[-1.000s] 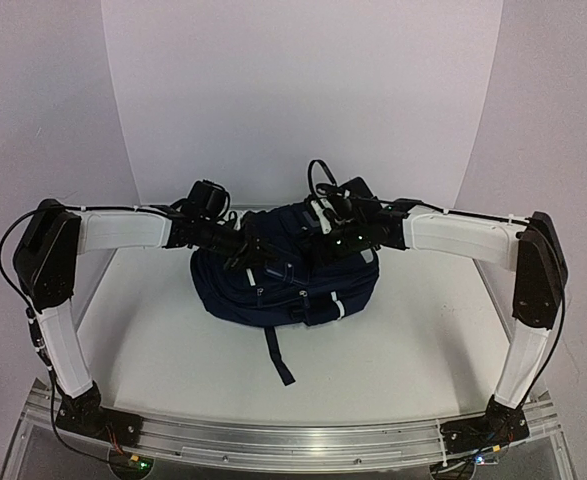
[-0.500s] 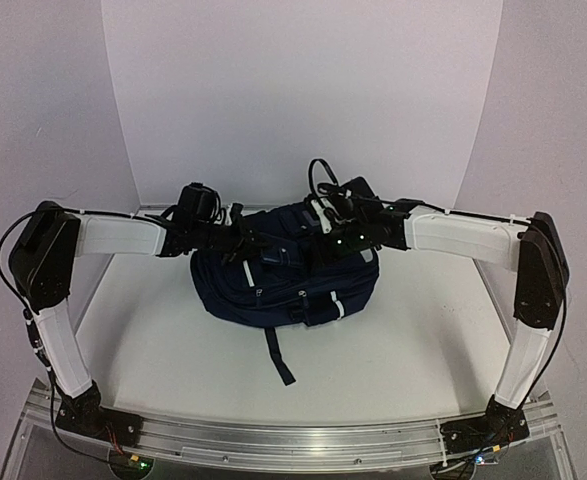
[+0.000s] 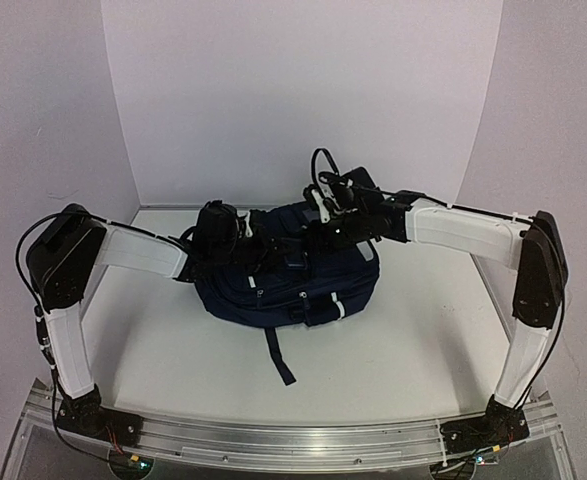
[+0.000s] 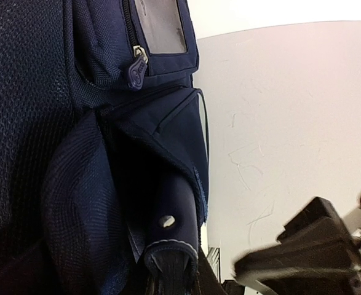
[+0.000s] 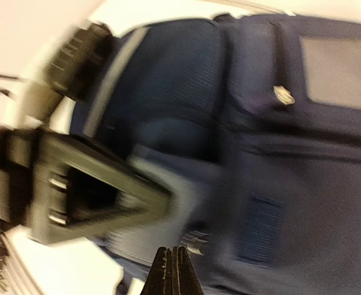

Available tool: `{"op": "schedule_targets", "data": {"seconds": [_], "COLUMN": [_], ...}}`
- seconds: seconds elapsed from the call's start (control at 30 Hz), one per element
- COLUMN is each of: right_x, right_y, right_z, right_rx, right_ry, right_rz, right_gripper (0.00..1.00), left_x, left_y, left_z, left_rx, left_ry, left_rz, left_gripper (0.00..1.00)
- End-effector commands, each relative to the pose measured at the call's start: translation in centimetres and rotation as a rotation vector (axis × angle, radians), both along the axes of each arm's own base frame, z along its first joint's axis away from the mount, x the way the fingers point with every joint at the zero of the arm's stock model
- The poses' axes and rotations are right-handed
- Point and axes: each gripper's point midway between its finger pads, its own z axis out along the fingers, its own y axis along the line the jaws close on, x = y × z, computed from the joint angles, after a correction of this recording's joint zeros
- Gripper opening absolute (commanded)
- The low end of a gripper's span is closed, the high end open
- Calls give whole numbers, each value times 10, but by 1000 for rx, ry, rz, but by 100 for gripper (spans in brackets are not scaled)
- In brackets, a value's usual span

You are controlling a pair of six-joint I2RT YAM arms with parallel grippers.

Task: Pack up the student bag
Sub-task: Place the personal item in the student bag.

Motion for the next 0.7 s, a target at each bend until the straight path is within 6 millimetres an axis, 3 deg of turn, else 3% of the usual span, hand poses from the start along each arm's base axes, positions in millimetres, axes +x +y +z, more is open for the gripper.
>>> {"op": "schedule_targets", "data": {"seconds": [0.0,0.07,0.13,0.23,0.33,0.47,0.67], "right_x": [-4,-3,-3,0,6,11,14], "right_y": [30,30,29,24,9,-12,-22], "right_z": [47,48,49,49,44,35,17], "right_rx": [151,152,149,125,46,-61,-158], "right_ry": [-40,-43,-49,-71,-118,-171,-168], "right_rz": [57,56,54,39,-3,-39,-46], "right_gripper": [0,0,0,0,1,11,34], "left_x": [9,8,6,1,-1,-3,-7], "left_y": [-9,-16,-18,-4,13,24,25], "left_z": [-1,-6,-13,-19,-24,-22,-30], "left_rx": [-57,-49,-32,34,159,242,268], "left_ry": [-31,-23,-8,4,11,31,59], "left_rz": [47,27,12,50,87,107,93], "left_gripper": [0,1,12,26,34,44,45]}}
